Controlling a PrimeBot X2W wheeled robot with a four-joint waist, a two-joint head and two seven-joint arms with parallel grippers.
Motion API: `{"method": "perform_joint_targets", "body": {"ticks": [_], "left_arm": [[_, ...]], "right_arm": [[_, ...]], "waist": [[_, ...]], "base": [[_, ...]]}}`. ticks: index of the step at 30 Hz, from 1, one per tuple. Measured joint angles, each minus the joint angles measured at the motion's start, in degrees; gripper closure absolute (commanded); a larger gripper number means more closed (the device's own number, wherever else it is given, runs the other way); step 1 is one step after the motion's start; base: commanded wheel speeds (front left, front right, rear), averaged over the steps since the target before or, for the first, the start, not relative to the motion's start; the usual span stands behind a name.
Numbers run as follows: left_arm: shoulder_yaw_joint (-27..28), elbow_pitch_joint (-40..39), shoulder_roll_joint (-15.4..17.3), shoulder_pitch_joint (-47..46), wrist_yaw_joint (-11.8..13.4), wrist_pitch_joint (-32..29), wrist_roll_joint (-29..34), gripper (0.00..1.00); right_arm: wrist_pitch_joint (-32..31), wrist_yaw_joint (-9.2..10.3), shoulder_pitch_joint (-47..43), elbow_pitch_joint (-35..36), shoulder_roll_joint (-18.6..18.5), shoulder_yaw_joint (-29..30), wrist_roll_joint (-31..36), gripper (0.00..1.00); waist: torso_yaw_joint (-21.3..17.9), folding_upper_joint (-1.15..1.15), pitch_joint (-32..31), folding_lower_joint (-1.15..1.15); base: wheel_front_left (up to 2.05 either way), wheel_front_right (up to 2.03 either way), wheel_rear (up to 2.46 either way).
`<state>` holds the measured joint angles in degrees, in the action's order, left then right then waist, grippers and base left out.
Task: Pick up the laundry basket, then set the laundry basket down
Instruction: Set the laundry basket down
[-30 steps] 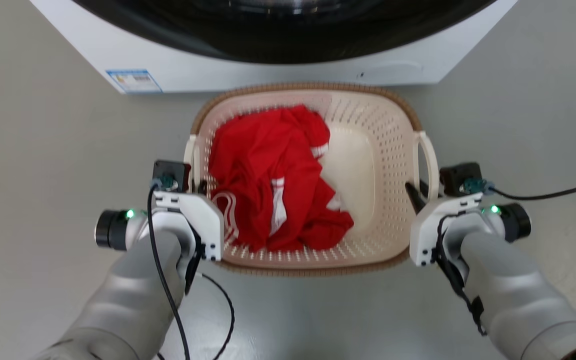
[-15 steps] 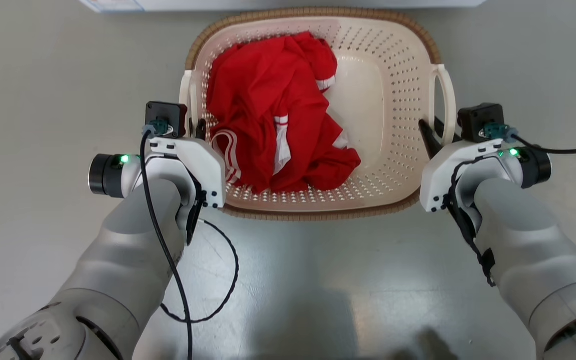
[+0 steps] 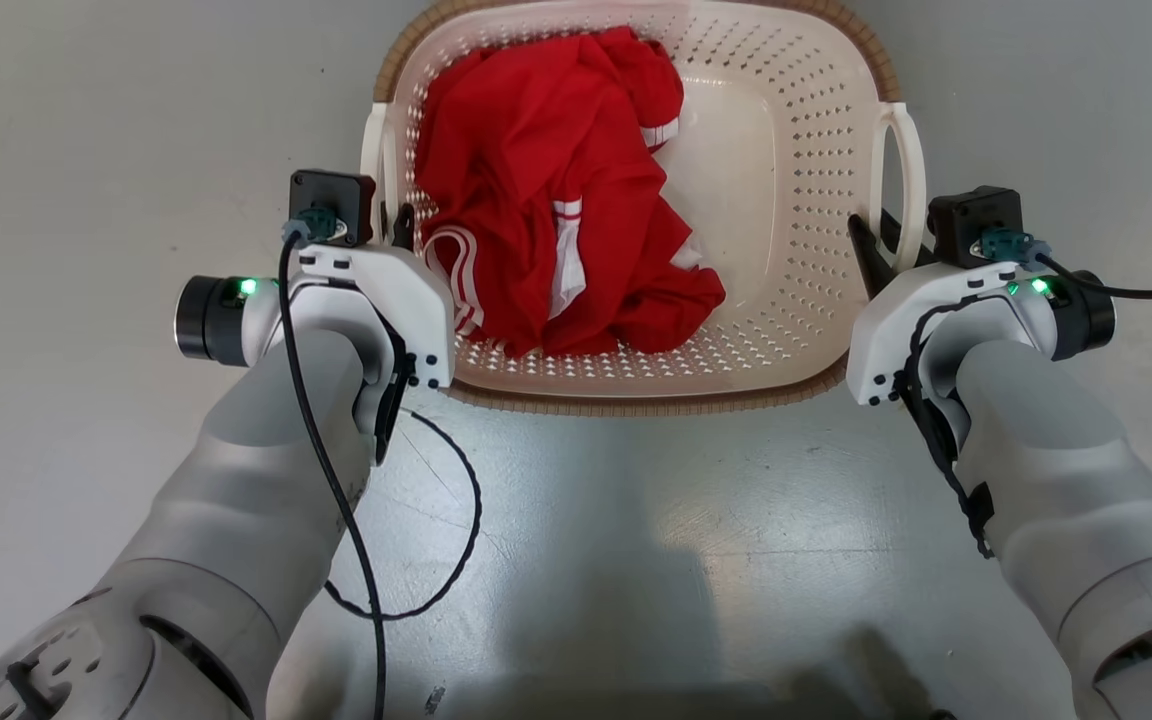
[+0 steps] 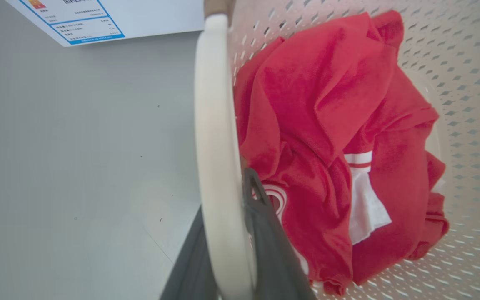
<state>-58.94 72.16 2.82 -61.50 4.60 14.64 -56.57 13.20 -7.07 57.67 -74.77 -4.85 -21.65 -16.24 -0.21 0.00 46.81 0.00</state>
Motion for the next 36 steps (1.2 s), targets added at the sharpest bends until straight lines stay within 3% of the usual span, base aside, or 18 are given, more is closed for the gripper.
{"method": "perform_joint_targets", "body": {"ticks": [21,36], "left_arm": [[7.58,-2.56,0.13,-0.26,0.41,-0.01,6.41,1.00],[11.76,-2.75,-0.08,-0.26,0.36,-0.01,10.61,1.00]], "right_arm": [[0.76,-0.02,1.15,0.15,0.43,10.10,9.51,1.00],[1.01,-0.04,1.33,0.76,0.76,13.91,13.24,1.00]], "waist": [[0.44,0.00,3.09,0.00],[0.30,0.00,4.48,0.00]], "base": [[0.00,0.00,0.00],[0.00,0.00,0.00]]}}
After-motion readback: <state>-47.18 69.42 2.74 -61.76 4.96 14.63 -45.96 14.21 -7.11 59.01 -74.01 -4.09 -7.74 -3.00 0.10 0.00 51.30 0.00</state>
